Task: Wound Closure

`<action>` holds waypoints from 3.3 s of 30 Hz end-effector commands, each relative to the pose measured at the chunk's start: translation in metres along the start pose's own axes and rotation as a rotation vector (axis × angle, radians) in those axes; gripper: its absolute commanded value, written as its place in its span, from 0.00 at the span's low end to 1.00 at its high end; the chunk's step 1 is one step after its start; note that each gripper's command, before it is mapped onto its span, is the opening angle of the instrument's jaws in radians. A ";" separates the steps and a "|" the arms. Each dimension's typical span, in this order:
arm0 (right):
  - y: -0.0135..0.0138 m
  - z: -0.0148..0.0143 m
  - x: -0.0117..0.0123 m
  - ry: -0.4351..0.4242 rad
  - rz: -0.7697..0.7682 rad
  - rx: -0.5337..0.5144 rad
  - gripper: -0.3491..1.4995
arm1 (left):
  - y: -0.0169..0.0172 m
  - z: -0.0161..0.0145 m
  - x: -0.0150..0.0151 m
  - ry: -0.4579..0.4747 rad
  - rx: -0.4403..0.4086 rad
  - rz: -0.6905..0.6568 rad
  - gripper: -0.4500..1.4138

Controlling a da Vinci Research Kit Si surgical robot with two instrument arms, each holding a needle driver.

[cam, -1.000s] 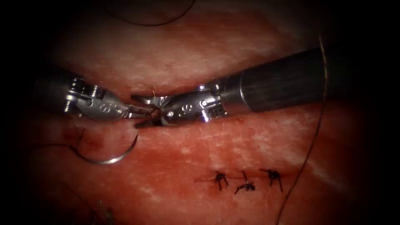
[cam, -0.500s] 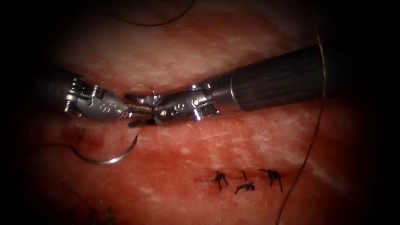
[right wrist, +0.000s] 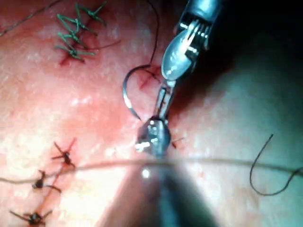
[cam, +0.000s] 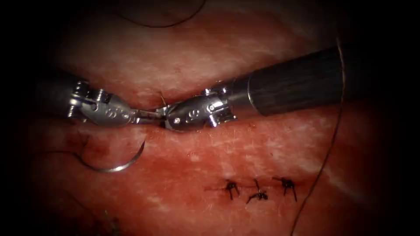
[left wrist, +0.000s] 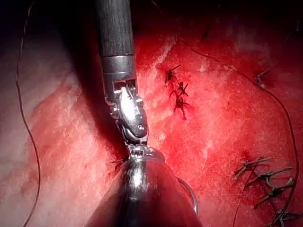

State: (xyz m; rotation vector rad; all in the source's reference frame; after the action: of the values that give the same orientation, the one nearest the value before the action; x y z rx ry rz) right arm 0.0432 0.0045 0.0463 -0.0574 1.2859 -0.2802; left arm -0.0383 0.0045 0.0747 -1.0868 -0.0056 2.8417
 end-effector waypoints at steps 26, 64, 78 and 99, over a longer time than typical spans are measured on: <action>0.0001 -0.0093 -0.0003 -0.083 0.199 -0.131 0.97 | -0.0001 -0.0042 -0.0044 0.004 0.012 -0.006 0.00; 0.0000 -0.0119 -0.0005 -0.131 0.373 -0.197 0.96 | -0.0018 -0.0098 -0.0060 0.145 -0.045 -0.700 0.54; -0.0001 -0.0144 0.0009 -0.239 0.546 -0.179 0.95 | 0.0070 -0.0067 0.0016 -0.164 -0.113 -0.786 0.73; -0.0006 -0.0137 0.0012 -0.275 0.609 -0.165 0.93 | 0.0092 0.0017 -0.0031 -0.336 -0.099 -0.823 0.50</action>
State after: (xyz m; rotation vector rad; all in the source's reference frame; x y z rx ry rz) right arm 0.0298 0.0058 0.0409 0.1482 0.9943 0.3479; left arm -0.0376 -0.0040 0.0774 -0.4337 -0.4928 2.2258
